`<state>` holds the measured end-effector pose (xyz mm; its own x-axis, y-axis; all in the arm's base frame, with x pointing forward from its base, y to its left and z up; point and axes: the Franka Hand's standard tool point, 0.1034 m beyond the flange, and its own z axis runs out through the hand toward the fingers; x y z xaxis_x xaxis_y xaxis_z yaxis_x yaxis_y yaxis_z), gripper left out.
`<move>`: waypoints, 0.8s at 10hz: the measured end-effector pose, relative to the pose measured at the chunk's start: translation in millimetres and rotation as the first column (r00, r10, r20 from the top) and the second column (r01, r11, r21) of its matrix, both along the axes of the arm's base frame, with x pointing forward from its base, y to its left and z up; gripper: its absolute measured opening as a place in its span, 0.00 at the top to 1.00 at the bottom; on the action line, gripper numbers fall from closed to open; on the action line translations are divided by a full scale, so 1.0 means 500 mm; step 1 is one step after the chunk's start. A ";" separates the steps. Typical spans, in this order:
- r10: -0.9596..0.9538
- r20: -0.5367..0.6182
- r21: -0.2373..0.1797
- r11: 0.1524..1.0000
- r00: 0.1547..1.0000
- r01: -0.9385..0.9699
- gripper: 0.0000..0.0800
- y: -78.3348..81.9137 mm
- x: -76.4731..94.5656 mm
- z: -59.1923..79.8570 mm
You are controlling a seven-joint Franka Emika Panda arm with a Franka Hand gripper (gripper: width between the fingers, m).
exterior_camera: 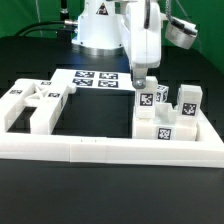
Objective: Assemble chair
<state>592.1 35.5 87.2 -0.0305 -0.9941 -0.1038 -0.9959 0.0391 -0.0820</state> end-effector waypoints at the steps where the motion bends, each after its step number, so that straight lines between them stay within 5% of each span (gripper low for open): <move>1: 0.005 0.000 0.000 1.000 1.000 -0.005 0.63 0.000 0.000 0.000; 2: 0.023 0.001 -0.002 1.000 1.000 -0.023 0.63 0.001 -0.001 -0.001; 4: 0.121 -0.131 0.018 0.993 0.984 -0.120 0.24 0.033 -0.019 0.009; 8: 0.419 -0.067 0.022 0.908 0.905 -0.419 0.19 0.031 -0.006 0.009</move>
Offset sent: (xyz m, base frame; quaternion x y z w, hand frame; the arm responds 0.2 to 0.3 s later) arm -0.0009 0.0105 0.0165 -0.1956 0.0615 -0.1016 0.9735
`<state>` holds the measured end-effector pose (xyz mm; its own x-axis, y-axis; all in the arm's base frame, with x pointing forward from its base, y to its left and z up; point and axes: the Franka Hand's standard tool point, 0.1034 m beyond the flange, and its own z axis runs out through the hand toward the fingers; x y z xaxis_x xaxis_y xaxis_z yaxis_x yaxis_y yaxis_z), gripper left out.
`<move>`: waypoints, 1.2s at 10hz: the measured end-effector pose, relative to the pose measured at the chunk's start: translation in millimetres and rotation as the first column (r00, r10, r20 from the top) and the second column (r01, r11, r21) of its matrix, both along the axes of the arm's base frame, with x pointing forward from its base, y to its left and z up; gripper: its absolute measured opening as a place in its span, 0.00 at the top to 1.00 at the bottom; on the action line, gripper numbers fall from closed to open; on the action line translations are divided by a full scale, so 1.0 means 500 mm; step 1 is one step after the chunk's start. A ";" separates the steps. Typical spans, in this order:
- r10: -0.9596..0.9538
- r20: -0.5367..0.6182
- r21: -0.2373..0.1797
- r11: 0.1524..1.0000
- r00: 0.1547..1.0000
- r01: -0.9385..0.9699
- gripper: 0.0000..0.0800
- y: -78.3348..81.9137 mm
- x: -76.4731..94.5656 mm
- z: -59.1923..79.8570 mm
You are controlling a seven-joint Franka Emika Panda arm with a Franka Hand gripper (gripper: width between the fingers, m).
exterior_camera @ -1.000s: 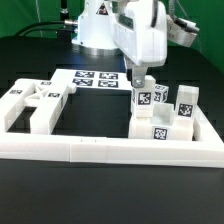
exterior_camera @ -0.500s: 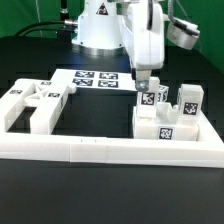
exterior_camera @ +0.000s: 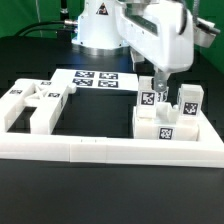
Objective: Assemble chair
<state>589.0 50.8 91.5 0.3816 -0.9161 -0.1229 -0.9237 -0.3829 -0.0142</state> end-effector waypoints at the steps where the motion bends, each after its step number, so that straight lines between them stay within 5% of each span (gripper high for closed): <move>1: 0.082 0.009 0.000 0.997 0.997 -0.082 0.19 0.000 0.000 0.000; 5: 0.400 0.042 -0.008 0.917 0.916 -0.400 0.19 0.001 0.001 0.001; 7: 0.583 0.064 -0.013 0.812 0.810 -0.583 0.19 0.000 0.000 0.000; 9: 0.756 0.036 -0.068 0.654 0.654 -0.753 0.19 0.000 0.001 -0.008; 12: 0.873 0.046 -0.077 0.488 0.486 -0.869 0.19 -0.003 0.003 -0.008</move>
Offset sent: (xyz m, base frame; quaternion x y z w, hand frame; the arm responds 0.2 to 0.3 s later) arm 0.0000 0.0000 0.0000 0.0000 0.0000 -0.1938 0.9810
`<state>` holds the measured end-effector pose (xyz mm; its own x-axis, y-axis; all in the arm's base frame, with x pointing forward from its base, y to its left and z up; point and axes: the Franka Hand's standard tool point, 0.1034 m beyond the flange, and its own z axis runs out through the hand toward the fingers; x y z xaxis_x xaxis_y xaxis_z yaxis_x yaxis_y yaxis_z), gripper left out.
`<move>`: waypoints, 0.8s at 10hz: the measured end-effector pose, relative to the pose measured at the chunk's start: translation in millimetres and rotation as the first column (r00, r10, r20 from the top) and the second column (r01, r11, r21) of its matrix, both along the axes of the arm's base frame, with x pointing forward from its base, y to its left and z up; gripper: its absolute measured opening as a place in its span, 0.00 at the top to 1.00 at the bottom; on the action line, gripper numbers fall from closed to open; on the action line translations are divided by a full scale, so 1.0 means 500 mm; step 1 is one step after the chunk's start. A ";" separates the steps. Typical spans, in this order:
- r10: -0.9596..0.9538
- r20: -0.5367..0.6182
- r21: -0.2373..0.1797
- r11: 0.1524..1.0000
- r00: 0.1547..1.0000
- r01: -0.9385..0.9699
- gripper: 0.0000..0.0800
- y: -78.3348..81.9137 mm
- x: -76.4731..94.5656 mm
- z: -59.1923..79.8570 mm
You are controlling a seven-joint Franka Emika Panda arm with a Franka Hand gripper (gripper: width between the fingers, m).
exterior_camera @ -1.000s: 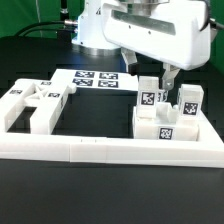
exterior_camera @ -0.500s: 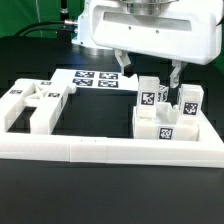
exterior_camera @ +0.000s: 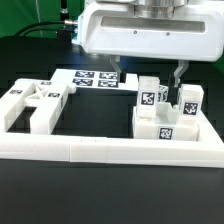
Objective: Assemble chair
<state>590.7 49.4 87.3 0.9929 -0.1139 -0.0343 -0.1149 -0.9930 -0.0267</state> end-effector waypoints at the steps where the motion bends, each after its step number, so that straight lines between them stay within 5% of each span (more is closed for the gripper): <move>1: 0.082 0.005 0.002 0.997 0.997 -0.082 0.30 -0.002 0.000 -0.001; 2: 0.053 0.003 0.003 0.999 0.999 -0.053 0.47 -0.001 0.000 -0.001; 3: 0.042 0.003 0.002 0.999 0.999 -0.042 0.47 -0.001 0.000 -0.002; 4: 0.028 0.002 0.002 1.000 1.000 -0.028 0.65 -0.001 0.000 -0.001; 8: -0.147 -0.004 -0.002 0.989 0.989 0.147 0.64 0.001 0.000 -0.002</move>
Offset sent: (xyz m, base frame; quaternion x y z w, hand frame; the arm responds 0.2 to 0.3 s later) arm 0.0000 0.0000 0.0000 0.0000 0.0000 0.0650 0.9979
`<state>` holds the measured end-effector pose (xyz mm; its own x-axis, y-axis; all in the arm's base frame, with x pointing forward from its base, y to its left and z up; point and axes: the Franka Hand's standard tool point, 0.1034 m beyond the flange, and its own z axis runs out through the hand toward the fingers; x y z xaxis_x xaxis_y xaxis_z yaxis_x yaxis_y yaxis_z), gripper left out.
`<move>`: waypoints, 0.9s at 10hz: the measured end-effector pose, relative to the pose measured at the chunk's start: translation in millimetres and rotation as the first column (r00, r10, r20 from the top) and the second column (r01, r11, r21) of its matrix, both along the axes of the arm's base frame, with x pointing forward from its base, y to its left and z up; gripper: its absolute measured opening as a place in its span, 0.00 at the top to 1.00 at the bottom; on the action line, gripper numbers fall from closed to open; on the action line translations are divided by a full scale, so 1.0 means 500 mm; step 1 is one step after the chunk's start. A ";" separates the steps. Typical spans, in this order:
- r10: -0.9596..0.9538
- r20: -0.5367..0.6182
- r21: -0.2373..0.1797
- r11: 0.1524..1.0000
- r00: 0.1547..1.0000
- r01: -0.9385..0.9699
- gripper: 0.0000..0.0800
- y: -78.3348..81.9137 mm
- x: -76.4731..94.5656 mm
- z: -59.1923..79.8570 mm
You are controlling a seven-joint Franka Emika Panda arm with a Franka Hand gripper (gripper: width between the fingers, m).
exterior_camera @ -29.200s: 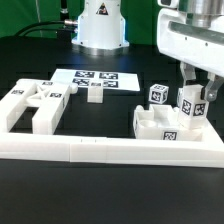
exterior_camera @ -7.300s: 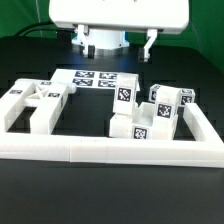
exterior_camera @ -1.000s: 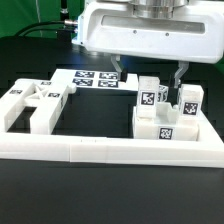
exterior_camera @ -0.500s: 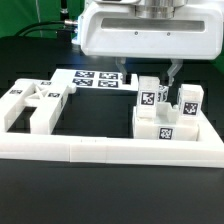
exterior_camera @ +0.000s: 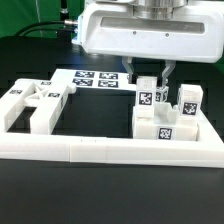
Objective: Assemble chair
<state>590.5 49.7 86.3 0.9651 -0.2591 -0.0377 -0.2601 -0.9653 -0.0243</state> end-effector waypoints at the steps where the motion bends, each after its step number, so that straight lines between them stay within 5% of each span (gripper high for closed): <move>1: -0.063 -0.002 0.001 0.998 0.998 0.063 0.64 0.001 -0.001 0.000; 4: -0.412 0.017 0.055 0.910 0.911 0.411 0.64 0.004 0.000 -0.002; 9: -0.681 -0.017 0.063 0.730 0.732 0.680 0.64 0.012 0.001 -0.002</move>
Offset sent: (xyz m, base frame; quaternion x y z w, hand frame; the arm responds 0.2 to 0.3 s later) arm -0.0140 0.0076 -0.0121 0.0677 -0.0134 0.3019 0.9508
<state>591.1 55.6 85.4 0.5316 -0.8441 -0.0706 -0.8465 -0.5263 -0.0808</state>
